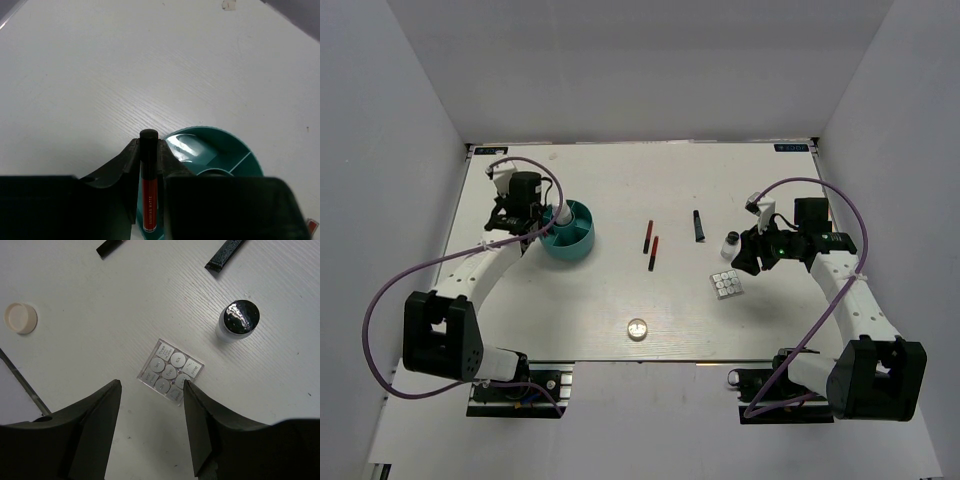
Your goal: Organize the makeup
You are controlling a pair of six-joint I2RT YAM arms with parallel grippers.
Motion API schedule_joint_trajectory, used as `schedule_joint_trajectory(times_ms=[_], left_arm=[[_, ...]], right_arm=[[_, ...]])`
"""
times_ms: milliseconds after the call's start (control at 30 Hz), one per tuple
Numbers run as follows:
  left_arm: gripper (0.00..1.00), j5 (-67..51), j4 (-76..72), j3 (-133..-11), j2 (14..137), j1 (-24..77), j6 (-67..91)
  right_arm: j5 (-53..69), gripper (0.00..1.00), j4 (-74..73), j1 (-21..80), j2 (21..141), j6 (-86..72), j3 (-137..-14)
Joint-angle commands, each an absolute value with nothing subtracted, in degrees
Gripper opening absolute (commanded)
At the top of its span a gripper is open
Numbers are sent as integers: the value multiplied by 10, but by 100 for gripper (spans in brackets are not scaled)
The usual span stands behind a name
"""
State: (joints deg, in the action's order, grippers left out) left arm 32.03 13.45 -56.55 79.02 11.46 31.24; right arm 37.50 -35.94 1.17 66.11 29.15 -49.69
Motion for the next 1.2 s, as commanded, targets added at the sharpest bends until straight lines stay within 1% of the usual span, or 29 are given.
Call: schedule_joint_trajectory(times_ms=[0, 367, 533, 600, 667, 700, 767, 800, 900, 1033, 1167], left_arm=[[6, 314, 98, -546, 769, 112, 322], [8, 291, 63, -516, 766, 112, 329], [13, 277, 71, -497, 757, 118, 342], [19, 276, 75, -487, 754, 118, 349], [23, 272, 75, -481, 748, 118, 352], [28, 272, 75, -477, 745, 118, 354], [31, 269, 76, -475, 744, 118, 355], [34, 265, 76, -476, 743, 118, 357], [38, 262, 83, -477, 742, 123, 356], [50, 260, 90, -478, 736, 123, 358], [52, 266, 104, -484, 722, 123, 362]], right_arm=[[376, 59, -355, 10, 666, 301, -504], [376, 59, -357, 10, 664, 301, -503], [376, 59, -354, 8, 664, 300, -502], [377, 59, -354, 8, 663, 300, -503], [376, 59, -355, 10, 663, 300, -503], [376, 59, -355, 8, 662, 300, -502], [377, 59, -356, 9, 661, 300, -502], [377, 59, -356, 9, 661, 300, -501], [379, 59, -356, 8, 660, 300, -502], [381, 61, -357, 9, 659, 299, -504], [381, 62, -358, 10, 657, 300, -504]])
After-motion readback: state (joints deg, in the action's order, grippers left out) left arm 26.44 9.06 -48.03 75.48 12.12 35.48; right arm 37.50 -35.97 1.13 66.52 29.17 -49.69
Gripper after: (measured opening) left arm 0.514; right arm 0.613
